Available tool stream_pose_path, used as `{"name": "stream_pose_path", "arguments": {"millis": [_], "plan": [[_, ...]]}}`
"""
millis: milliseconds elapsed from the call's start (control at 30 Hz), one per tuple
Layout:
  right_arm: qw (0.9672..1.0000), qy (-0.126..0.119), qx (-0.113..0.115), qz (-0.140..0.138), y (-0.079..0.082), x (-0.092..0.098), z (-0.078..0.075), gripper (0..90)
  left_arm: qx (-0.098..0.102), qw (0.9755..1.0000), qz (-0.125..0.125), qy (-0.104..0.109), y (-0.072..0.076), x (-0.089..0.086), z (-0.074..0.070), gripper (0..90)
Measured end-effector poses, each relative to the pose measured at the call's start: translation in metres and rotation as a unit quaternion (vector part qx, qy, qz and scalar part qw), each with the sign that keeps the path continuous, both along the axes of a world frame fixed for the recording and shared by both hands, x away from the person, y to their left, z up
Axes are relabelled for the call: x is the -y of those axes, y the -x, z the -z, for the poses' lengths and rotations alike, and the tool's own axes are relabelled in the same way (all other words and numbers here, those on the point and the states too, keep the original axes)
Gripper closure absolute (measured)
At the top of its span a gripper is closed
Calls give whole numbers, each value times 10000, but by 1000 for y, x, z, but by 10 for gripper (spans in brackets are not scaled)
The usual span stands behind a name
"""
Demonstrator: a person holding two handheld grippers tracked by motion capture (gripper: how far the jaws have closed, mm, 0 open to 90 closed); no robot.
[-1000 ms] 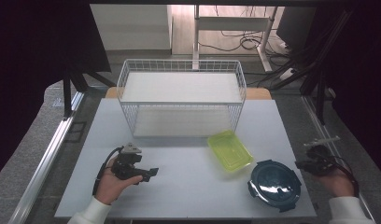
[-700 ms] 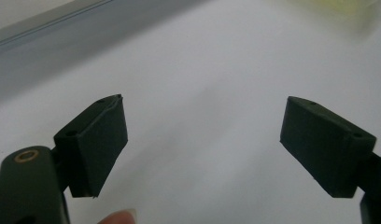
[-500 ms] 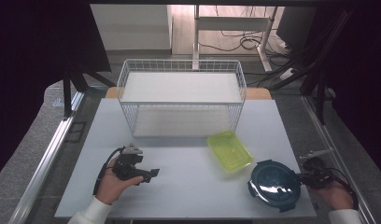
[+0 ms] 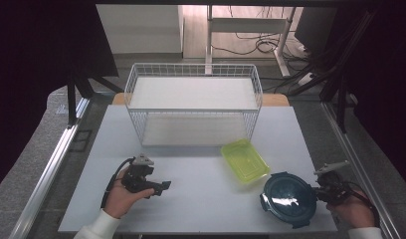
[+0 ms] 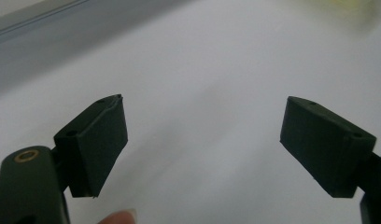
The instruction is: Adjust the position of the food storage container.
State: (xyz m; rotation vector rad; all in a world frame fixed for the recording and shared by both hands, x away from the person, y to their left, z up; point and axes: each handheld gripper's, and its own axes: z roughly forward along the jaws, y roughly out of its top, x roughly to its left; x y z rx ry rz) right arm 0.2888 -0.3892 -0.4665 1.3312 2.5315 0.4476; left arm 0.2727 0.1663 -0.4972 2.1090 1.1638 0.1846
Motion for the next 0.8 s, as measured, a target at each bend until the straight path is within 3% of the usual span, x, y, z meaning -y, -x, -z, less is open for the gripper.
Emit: {"name": "stream_pose_path", "arguments": {"millis": [200, 800], "plan": [[9997, -186, 87, -123, 10, -8, 3, 893, -33, 9999, 91, -79, 0, 3, 2, 145], [9989, -354, 146, -284, 17, -13, 6, 893, 5, 9998, 155, -81, 1, 12, 4, 146]]}}
